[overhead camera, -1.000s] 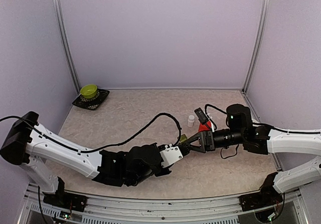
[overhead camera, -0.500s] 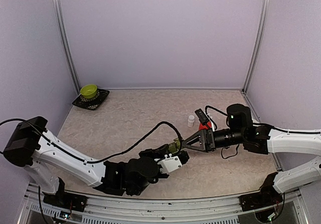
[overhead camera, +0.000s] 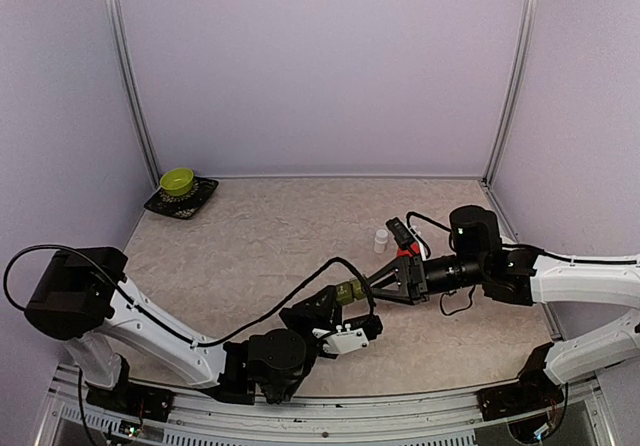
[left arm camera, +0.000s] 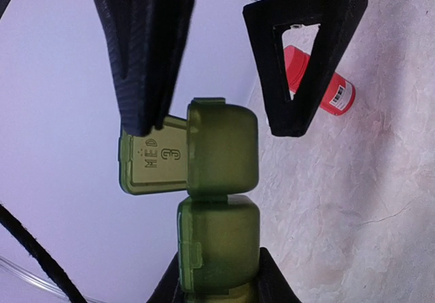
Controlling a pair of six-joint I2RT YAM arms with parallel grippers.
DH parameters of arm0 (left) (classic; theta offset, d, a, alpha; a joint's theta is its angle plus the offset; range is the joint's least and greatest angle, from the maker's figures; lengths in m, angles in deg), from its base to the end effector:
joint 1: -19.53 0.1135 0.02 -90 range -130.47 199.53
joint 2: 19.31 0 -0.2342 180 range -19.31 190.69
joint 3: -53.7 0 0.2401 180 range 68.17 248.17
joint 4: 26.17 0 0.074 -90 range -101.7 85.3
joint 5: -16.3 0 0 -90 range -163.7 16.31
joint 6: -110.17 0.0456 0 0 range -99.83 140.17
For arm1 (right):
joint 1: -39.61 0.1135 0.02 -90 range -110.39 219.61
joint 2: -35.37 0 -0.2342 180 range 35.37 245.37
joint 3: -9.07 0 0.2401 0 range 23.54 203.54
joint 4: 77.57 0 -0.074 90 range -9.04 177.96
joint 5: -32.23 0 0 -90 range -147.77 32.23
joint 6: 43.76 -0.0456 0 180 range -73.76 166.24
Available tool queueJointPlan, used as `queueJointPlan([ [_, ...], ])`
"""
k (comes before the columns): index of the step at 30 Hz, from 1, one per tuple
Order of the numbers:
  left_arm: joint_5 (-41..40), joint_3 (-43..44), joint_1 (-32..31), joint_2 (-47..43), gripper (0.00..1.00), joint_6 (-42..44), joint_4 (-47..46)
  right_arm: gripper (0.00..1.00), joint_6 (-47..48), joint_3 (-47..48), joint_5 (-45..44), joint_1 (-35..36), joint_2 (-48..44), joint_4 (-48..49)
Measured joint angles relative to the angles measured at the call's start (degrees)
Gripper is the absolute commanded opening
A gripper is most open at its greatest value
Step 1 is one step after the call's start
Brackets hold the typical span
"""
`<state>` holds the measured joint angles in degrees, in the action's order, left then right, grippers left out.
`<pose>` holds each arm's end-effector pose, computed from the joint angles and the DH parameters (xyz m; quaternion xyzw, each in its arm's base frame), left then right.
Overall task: Sort the pills into containers
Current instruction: Adjust the lid of the pill container on the pill container.
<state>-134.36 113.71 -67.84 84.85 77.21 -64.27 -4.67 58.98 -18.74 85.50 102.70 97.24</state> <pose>0.0556 -0.3432 0.1632 0.5078 0.5177 0.2113 0.6554 0.1602 0.2065 0.2157 -0.1508 0.7916 0.5756 0.1393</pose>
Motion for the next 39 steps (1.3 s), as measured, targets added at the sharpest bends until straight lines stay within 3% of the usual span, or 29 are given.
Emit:
queueJointPlan([
  [17,-3.87,-3.15,-1.44,6.38,0.17,17.79,-20.41,0.65,-1.22,1.36,1.49,-0.07,3.72,2.89],
  [27,-4.24,-3.41,-2.82,6.38,0.17,20.17,-22.97,0.75,0.46,5.07,-1.66,-1.18,6.34,2.71],
  [39,-4.26,-3.52,-3.74,6.86,0.17,23.12,-29.97,0.75,3.56,7.48,-3.69,-1.88,11.21,-3.08],
])
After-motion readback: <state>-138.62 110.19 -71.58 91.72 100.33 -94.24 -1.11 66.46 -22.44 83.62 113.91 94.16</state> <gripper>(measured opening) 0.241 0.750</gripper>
